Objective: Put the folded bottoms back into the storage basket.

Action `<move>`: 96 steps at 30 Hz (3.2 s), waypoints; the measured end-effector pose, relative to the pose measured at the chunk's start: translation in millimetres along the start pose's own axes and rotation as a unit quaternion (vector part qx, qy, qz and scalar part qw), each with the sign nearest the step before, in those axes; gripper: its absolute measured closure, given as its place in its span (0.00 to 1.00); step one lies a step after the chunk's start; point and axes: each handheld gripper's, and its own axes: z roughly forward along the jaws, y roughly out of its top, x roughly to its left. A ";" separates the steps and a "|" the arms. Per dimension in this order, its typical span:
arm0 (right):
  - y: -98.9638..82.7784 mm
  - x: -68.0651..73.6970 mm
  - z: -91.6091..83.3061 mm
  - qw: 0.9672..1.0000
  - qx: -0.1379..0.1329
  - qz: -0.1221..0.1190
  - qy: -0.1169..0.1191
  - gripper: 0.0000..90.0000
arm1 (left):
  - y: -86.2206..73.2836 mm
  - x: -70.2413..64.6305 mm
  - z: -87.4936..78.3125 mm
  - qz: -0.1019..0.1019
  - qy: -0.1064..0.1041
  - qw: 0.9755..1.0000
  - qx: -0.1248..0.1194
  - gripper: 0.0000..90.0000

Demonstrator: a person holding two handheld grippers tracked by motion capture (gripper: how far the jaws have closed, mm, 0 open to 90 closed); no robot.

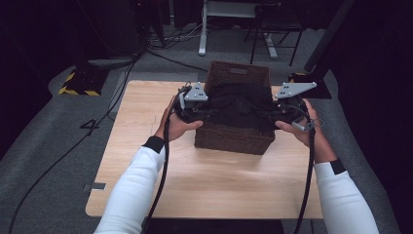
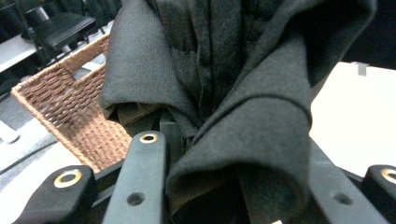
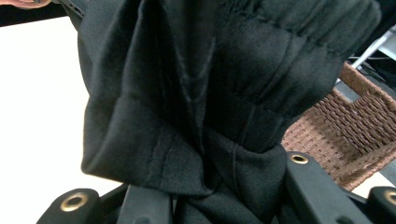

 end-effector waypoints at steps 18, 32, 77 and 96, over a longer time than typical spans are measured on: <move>-29.1 -23.7 64.7 0.998 0.054 0.042 0.009 0.74 | -21.1 20.6 48.2 -0.016 0.010 0.996 0.090 0.74; -36.4 -31.7 84.7 0.994 0.092 0.057 -0.001 0.74 | -24.6 23.1 72.3 -0.014 0.015 0.992 0.127 0.74; -43.0 -31.1 132.1 0.958 0.279 0.058 0.017 0.50 | -27.9 20.8 83.7 -0.048 0.017 0.974 0.221 0.42; -40.2 -36.6 107.4 0.974 0.213 0.071 -0.017 0.30 | -23.5 16.5 76.2 -0.039 0.038 0.978 0.204 0.29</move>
